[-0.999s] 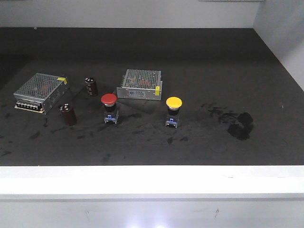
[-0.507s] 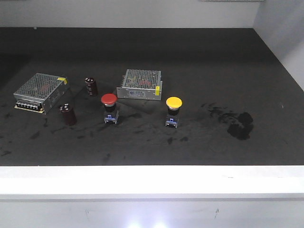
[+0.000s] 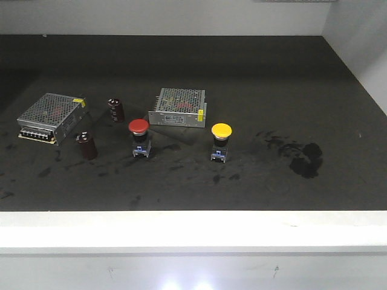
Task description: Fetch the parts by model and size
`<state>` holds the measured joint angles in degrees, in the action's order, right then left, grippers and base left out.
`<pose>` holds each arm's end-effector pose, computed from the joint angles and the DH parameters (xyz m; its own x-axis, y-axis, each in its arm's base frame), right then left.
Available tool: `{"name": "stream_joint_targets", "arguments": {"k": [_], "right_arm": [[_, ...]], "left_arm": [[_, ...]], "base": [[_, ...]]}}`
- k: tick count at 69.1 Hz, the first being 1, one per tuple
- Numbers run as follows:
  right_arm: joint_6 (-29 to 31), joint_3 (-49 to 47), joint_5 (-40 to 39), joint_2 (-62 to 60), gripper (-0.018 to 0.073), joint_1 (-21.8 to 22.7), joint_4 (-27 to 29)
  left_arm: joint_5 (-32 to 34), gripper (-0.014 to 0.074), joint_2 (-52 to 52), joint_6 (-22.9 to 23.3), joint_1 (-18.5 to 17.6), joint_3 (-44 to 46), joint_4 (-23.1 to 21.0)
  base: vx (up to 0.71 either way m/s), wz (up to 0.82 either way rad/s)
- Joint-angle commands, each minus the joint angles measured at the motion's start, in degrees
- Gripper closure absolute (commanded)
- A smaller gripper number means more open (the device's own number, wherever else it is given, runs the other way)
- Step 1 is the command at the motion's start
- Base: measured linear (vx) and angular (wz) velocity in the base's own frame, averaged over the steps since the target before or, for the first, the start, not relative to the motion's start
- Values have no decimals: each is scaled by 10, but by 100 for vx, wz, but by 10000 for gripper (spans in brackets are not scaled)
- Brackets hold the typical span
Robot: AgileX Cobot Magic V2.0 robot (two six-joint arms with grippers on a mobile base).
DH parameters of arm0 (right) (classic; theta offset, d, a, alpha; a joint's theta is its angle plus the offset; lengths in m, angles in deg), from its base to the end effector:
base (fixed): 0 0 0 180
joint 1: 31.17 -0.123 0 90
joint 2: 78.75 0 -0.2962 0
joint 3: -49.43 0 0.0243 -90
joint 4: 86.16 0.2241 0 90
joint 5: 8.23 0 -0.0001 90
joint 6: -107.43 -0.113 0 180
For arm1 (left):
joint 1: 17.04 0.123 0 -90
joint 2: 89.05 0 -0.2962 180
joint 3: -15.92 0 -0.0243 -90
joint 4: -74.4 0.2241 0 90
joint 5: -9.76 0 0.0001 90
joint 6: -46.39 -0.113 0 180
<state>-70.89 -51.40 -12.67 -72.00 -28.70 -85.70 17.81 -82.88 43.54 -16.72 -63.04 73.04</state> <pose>0.0394 -0.0018 0.2146 0.1470 -0.0277 -0.9887 0.0469 0.9987 -0.0210 0.0369 0.0006 0.2232 0.2232 0.0275 -0.9744 -0.0147 0.9996 0.0248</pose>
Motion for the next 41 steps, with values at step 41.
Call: {"name": "stream_joint_targets", "arguments": {"k": [41], "right_arm": [[-1, -462, 74, 277, 564, 3, -5]], "left_arm": [[-30, 603, 292, 29, -1, 435, -5]], "base": [[0, 0]]}}
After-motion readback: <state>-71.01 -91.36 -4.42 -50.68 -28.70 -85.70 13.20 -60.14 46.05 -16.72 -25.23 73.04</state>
